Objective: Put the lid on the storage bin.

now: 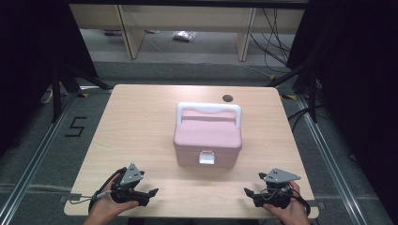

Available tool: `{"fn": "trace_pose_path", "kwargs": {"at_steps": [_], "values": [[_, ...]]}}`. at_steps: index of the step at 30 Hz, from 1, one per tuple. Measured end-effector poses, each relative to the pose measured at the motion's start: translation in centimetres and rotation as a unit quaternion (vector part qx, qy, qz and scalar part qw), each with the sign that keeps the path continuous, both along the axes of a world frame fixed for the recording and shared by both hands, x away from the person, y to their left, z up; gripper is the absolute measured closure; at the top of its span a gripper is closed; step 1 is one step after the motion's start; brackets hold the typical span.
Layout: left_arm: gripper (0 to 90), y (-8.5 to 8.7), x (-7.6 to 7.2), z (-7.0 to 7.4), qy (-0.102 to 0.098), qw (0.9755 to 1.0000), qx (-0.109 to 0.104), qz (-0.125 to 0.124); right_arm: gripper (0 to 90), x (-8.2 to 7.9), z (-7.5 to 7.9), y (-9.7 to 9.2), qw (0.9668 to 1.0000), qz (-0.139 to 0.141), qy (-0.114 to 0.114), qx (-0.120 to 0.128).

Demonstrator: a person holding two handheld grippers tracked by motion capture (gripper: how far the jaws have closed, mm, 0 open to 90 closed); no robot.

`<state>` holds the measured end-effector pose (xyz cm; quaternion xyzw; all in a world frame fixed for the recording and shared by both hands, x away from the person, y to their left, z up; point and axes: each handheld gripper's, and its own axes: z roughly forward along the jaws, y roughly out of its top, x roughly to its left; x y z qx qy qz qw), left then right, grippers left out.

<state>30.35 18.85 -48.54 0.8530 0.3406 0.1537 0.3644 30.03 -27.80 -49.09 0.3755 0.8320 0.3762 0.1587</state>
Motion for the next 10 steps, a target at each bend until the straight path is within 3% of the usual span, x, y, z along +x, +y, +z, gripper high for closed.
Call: {"fn": "trace_pose_path", "kwargs": {"at_steps": [2, 3, 5, 10], "values": [[19.8, 0.11, 0.04, 0.01, -0.001, 1.0, 0.002, 0.0, 19.5, 0.09, -0.09, -0.02, 1.0, 0.006, -0.005, -0.005], [19.8, -0.01, -0.02, -0.12, 0.001, 0.9999, -0.012, 0.004, 19.6, -0.01, -0.03, 0.07, 1.0, 0.001, 0.004, -0.001], [19.8, 0.13, 0.03, -0.04, 0.004, 1.0, 0.002, -0.004, 19.6, -0.01, -0.05, 0.13, 1.0, 0.001, 0.004, -0.001], [19.8, 0.18, 0.08, -0.1, 0.001, 1.0, 0.007, -0.002, 19.6, 0.04, -0.03, 0.16, 1.0, 0.004, 0.005, -0.002]]}}
